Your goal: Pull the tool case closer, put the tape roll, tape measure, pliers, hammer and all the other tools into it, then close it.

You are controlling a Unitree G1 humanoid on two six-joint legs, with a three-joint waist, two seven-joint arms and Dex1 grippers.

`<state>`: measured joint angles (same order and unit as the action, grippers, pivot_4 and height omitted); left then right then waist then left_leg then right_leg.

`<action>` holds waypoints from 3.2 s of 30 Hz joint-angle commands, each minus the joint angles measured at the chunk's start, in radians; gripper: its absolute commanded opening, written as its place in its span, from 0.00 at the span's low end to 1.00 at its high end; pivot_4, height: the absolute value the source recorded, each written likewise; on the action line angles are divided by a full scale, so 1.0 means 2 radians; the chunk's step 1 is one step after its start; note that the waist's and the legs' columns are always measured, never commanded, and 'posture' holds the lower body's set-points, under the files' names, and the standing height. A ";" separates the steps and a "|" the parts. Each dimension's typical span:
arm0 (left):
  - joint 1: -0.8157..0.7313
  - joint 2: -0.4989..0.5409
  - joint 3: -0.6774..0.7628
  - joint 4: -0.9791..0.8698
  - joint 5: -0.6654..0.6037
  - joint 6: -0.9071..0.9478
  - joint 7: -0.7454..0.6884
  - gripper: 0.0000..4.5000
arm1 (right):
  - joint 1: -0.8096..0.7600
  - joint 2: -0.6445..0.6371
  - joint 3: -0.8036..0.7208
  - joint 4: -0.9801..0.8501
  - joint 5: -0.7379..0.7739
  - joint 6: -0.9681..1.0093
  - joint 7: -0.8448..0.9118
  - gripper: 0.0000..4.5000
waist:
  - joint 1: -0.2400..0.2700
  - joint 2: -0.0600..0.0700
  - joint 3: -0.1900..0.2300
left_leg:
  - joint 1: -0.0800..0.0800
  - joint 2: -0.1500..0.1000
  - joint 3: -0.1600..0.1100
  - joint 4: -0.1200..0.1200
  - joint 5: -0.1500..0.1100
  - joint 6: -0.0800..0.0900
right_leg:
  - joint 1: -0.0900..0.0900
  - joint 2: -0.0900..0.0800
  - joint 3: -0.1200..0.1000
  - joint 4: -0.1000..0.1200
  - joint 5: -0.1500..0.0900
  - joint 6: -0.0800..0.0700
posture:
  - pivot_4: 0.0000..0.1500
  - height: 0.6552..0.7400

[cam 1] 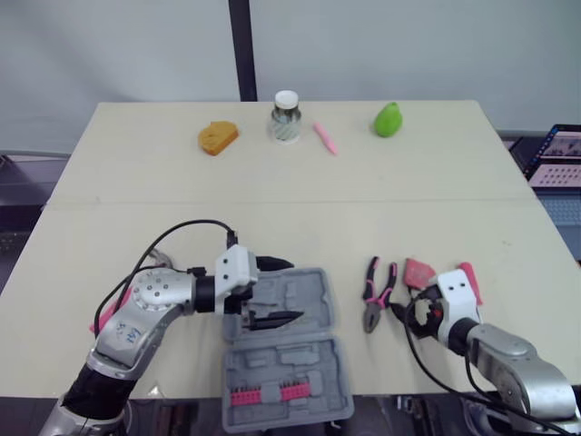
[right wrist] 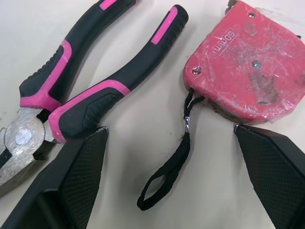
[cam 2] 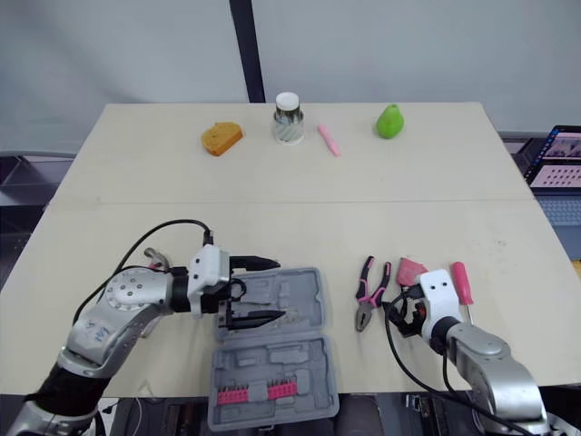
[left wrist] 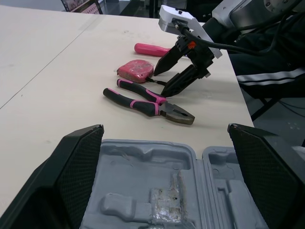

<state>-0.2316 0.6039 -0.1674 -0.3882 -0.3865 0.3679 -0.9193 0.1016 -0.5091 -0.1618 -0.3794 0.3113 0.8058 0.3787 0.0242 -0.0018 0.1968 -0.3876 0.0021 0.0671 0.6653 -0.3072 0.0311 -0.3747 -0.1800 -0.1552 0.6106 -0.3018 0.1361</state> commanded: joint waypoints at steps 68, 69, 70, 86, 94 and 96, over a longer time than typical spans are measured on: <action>0.075 0.016 -0.010 0.015 0.035 -0.093 -0.065 1.00 | 0.168 -0.193 -0.109 -0.077 0.092 -0.016 0.242 0.88 | 0.002 0.000 0.000 | 0.000 0.001 0.000 0.000 0.000 0.001 | 0.001 0.000 0.000 -0.001 0.000 0.000 | 1.00 1.00; 0.081 0.017 -0.012 0.018 0.044 -0.107 -0.065 1.00 | 0.154 -0.212 -0.109 -0.055 0.093 -0.046 0.276 0.98 | 0.001 0.000 0.000 | 0.000 0.001 0.000 0.000 0.000 0.001 | 0.001 0.000 0.000 -0.001 0.000 0.000 | 1.00 1.00; 0.089 0.018 -0.017 0.024 0.057 -0.129 -0.065 1.00 | 0.133 -0.233 -0.101 -0.026 0.089 -0.090 0.319 0.99 | 0.000 0.000 0.000 | 0.000 0.001 0.000 0.000 0.000 0.001 | 0.001 0.000 0.000 -0.001 0.000 0.000 | 1.00 1.00; 0.132 -0.015 -0.036 0.051 0.084 -0.259 -0.054 1.00 | -0.144 -0.231 0.108 0.384 -0.067 -0.567 0.573 0.99 | -0.001 0.000 0.000 | 0.001 0.001 -0.001 0.001 0.000 0.001 | 0.004 -0.001 -0.001 -0.003 0.001 0.001 | 1.00 1.00; 0.138 -0.021 -0.035 0.045 0.079 -0.260 -0.040 1.00 | -0.172 -0.213 0.127 0.436 -0.083 -0.604 0.565 0.99 | 0.000 0.000 0.000 | 0.001 0.000 -0.002 0.002 0.000 0.002 | 0.005 -0.001 -0.002 -0.004 0.001 0.002 | 1.00 1.00; 0.139 -0.021 -0.036 0.043 0.078 -0.259 -0.038 1.00 | -0.174 -0.213 0.128 0.444 -0.084 -0.609 0.564 0.99 | 0.000 0.000 0.000 | 0.001 0.000 -0.002 0.002 0.000 0.002 | 0.005 -0.001 -0.002 -0.004 0.001 0.002 | 1.00 1.00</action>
<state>0.0388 0.5660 -0.2416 -0.2658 -0.2230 -0.1410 -1.0009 -0.2403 -0.9330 0.1018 0.5013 0.1446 -0.3936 1.4960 0.0233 -0.0018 0.1968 -0.3850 0.0025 0.0639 0.6692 -0.3072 0.0341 -0.3648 -0.1818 -0.1587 0.6033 -0.2994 0.1393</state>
